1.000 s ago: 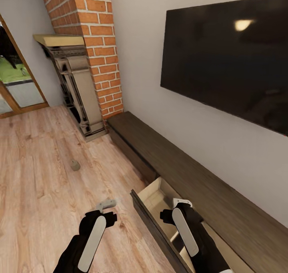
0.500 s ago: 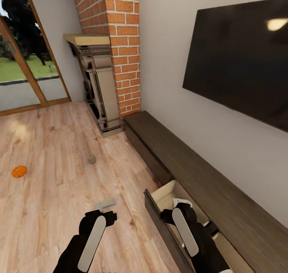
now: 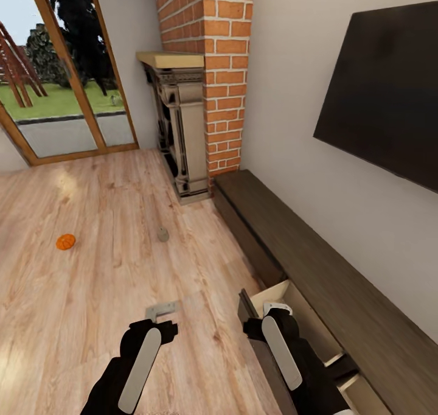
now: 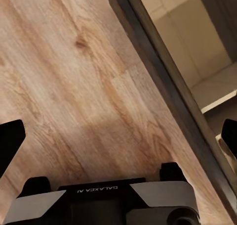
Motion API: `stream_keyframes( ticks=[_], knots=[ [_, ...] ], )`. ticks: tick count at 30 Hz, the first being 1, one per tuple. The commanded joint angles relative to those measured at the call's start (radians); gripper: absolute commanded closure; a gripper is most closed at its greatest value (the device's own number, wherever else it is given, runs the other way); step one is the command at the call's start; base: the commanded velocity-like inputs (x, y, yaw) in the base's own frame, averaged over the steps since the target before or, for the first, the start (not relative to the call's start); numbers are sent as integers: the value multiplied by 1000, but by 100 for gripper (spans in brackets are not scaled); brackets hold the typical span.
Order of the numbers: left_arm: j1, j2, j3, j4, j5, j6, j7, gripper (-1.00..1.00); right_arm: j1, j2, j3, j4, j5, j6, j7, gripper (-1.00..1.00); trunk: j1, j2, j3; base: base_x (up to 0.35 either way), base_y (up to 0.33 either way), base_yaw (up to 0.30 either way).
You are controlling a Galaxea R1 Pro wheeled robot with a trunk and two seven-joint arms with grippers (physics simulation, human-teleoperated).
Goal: Place each of the two pumpkins and all three candles from the living room inside a cabinet in the living room (use any cabinet), then make sure every cabinet is closed, and position the cauldron so it is next to a table in the living room.
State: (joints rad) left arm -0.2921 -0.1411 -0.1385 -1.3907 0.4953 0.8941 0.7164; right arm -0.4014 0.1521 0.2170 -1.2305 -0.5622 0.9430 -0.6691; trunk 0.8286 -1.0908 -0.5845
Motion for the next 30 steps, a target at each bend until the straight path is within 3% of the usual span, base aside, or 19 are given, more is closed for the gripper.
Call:
stream_keyframes(
  ticks=[1, 14, 17, 24, 30],
  knots=[
    [-1, 0, -1, -1, 10, 2, 10, -100, 0, 0, 1, -1, -10, 2, -10, -100, 0, -1, -1, 0, 39, 273],
    [-1, 0, -1, 2, 10, -2, 10, -100, 0, 1, 2, -2, -10, -4, -9, -100, 0, -1, -4, 0, 179, 105],
    [-1, 0, -1, 2, 11, -2, 11, -100, 0, 1, 23, -3, -13, -2, -8, -100, 0, -1, -4, 0, 9, 1],
    [-1, 0, -1, 2, 11, -2, 11, -100, 0, 2, 31, -3, -13, -3, -4, -100, 0, -1, -4, 0, 1, 3],
    [-1, 1, 0, 2, 11, -3, 9, -100, 0, 4, 58, -3, -10, -7, -5, -100, 0, -1, -4, 0, 48, 216]
  ],
)
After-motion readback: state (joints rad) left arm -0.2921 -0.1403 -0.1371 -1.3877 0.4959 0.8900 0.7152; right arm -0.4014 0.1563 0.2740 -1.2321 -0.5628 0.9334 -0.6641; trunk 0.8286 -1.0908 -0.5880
